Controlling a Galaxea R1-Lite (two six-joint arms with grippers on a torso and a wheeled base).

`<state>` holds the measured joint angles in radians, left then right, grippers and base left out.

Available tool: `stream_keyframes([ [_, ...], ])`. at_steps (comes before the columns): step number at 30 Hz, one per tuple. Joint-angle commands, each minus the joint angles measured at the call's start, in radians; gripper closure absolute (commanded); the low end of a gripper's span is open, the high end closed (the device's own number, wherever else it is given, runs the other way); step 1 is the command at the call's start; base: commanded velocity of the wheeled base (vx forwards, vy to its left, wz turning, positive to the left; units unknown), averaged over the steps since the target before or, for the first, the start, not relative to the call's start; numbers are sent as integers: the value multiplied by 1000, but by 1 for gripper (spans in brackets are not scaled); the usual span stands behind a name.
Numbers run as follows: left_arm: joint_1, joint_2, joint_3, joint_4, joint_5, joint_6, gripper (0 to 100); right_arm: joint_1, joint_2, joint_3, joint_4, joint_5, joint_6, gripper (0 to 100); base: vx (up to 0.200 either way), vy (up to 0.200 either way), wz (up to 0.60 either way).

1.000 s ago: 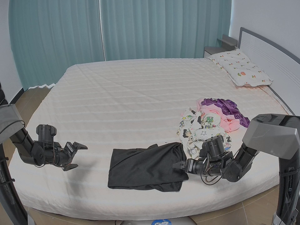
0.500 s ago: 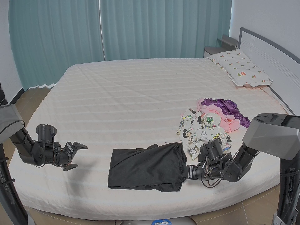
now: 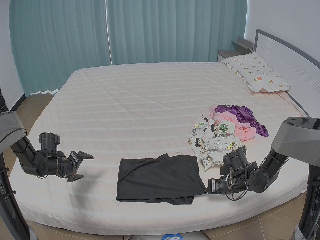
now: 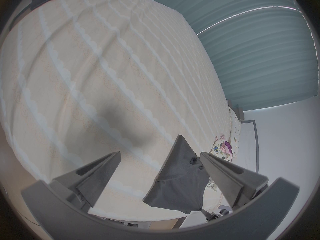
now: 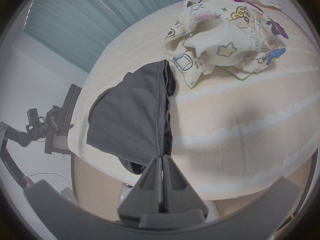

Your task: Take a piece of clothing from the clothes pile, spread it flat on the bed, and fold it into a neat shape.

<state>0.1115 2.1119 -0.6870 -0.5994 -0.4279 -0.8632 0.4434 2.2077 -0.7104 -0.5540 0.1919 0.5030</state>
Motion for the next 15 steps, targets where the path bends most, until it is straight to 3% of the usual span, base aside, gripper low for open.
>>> stream_keyframes([
  [1,0,0,0,0,0,0,0,-3,-14,5,5,3,-3,100,0,0,0],
  [4,0,0,0,0,0,0,0,1,-14,20,36,12,-31,100,0,0,0],
  [5,0,0,0,0,0,0,0,1,-13,23,52,18,-50,0,0,0,0],
  [10,0,0,0,0,0,0,0,-5,-20,3,62,18,-80,0,0,0,0],
  [14,0,2,0,0,0,0,0,-9,-22,-73,54,15,-58,0,0,0,0],
  [15,0,0,0,0,0,0,0,-5,-6,-138,52,12,-9,0,0,0,0],
])
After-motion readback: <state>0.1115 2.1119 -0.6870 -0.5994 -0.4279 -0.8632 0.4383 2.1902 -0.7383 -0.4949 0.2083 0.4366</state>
